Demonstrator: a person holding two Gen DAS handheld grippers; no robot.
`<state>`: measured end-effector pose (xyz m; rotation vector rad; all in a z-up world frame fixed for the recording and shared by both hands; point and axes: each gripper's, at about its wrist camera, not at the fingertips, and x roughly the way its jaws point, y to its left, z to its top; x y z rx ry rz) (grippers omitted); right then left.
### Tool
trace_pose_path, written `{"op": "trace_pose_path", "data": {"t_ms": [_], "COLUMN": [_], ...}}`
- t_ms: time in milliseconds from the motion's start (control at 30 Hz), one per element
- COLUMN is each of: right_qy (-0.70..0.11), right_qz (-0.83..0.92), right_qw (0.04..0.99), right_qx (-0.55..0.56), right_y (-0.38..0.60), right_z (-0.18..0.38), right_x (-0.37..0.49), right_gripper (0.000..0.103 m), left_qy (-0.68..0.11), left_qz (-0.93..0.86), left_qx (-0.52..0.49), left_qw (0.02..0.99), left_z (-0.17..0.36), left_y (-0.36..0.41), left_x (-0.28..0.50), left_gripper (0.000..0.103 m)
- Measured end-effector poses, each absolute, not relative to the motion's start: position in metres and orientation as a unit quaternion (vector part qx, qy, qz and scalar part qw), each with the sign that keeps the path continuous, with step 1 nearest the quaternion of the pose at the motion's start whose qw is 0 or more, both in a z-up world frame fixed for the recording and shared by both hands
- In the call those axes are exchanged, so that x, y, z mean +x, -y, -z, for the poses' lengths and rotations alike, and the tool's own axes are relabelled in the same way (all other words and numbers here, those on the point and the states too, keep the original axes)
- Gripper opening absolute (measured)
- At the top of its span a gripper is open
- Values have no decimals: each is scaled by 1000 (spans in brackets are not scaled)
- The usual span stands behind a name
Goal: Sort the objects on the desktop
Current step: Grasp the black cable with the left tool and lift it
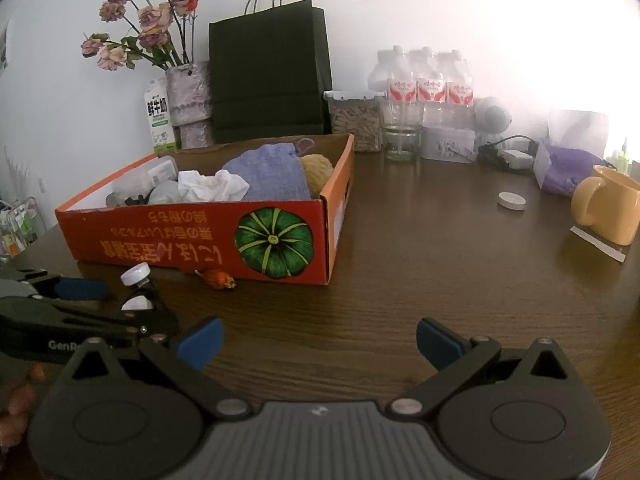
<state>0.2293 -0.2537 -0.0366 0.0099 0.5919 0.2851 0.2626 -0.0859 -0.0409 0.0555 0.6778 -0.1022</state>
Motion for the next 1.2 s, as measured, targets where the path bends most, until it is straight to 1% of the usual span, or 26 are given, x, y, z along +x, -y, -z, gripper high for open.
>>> {"op": "trace_pose_path", "data": {"t_ms": [33, 67, 100, 167, 233, 467, 1200], "right_qy": [-291, -291, -291, -291, -291, -294, -287], "right_qz": [-140, -139, -139, -138, -137, -136, -142], "right_qw": [946, 946, 946, 947, 947, 946, 947], "right_qx": [5, 6, 6, 7, 8, 11, -11], "right_y": [254, 254, 254, 254, 254, 255, 232], "right_z": [37, 37, 37, 37, 36, 37, 32], "right_x": [230, 230, 230, 230, 230, 230, 224], "right_gripper": [103, 103, 103, 103, 103, 103, 103], "left_qy": [-331, -330, -329, -328, -327, -324, -273], "left_qz": [53, 55, 57, 59, 61, 60, 70], "left_qx": [28, 29, 30, 34, 37, 35, 14], "left_qw": [942, 942, 942, 942, 942, 943, 959], "left_z": [40, 39, 39, 38, 37, 36, 0], "left_y": [86, 87, 88, 90, 91, 91, 62], "left_x": [262, 261, 261, 260, 260, 258, 224], "left_gripper": [73, 64, 60, 56, 53, 51, 49]}}
